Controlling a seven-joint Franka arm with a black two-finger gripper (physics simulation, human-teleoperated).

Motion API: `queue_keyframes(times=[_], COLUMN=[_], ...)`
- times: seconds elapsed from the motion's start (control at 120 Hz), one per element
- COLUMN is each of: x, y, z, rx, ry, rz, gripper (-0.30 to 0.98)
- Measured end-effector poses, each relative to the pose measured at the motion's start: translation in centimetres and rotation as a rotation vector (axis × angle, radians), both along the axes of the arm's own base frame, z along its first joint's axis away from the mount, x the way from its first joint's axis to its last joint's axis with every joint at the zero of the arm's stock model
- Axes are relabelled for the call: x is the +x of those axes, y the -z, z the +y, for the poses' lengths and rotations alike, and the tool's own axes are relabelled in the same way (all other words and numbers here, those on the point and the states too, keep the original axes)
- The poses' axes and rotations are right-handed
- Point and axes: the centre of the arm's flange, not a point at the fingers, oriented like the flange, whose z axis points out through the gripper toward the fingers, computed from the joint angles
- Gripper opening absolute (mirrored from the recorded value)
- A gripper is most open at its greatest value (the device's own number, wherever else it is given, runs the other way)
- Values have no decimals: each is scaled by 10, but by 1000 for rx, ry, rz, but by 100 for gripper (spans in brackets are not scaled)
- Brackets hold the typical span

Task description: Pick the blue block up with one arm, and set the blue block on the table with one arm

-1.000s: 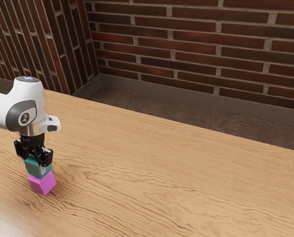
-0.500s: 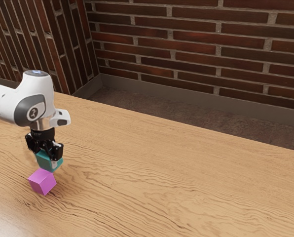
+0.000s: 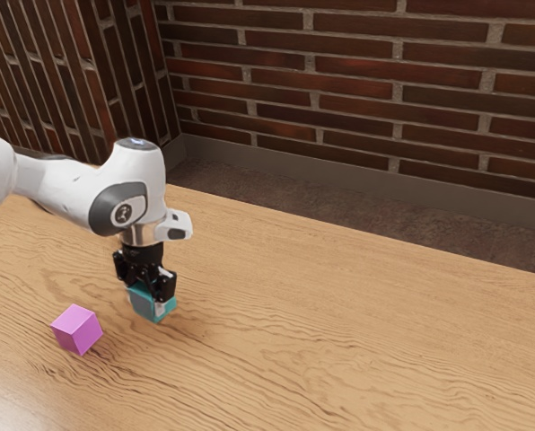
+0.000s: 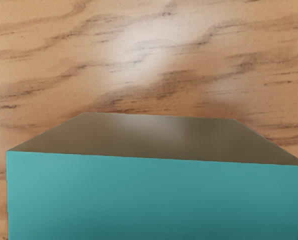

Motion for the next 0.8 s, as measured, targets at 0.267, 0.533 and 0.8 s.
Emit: queue_keyframes(times=[0.267,0.533,0.8], x=[3,19,17], y=[7,-29,-182], z=[-4,-5,-35], rx=[-2,16,27], ry=[-7,-6,-17], rz=[9,-64,-205], gripper=[52,64,67])
